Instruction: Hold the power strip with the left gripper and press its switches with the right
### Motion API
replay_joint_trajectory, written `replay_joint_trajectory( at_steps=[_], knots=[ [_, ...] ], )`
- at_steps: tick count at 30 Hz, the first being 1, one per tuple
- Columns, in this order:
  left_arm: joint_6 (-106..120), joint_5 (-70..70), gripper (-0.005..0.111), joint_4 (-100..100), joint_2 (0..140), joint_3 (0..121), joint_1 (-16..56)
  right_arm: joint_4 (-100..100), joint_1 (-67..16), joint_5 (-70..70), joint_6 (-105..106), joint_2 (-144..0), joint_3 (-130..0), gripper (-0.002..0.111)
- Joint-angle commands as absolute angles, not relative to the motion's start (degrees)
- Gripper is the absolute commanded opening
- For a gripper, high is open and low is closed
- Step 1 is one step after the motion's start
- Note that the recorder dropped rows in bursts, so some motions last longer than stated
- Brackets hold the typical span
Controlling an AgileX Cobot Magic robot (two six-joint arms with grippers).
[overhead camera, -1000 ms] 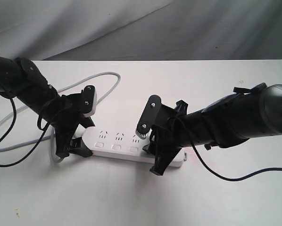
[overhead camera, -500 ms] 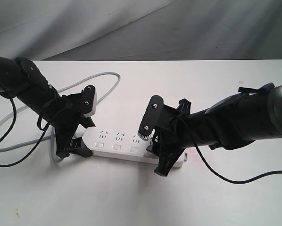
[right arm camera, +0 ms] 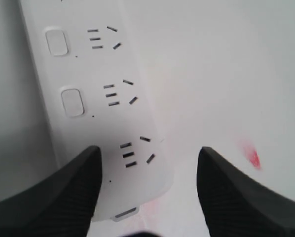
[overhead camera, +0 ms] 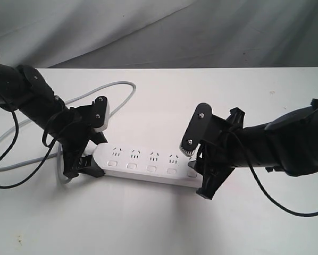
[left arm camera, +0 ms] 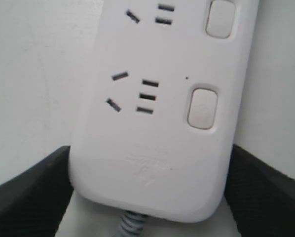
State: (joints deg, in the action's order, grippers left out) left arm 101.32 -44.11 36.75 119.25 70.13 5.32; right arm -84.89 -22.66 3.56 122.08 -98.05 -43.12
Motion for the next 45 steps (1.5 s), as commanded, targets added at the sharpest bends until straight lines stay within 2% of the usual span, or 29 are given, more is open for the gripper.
replay_joint_trajectory(
  at_steps=[1, 45],
  knots=[
    [101.03, -43.40, 0.073, 37.19, 119.45, 70.34, 5.61, -84.81, -21.84, 3.59, 122.74, -97.54, -42.77, 0.054],
    [101.02, -43.41, 0.073, 37.19, 119.45, 70.34, 5.61, -84.53, -21.84, 5.45, 122.74, -101.79, -44.80, 0.054]
  ],
)
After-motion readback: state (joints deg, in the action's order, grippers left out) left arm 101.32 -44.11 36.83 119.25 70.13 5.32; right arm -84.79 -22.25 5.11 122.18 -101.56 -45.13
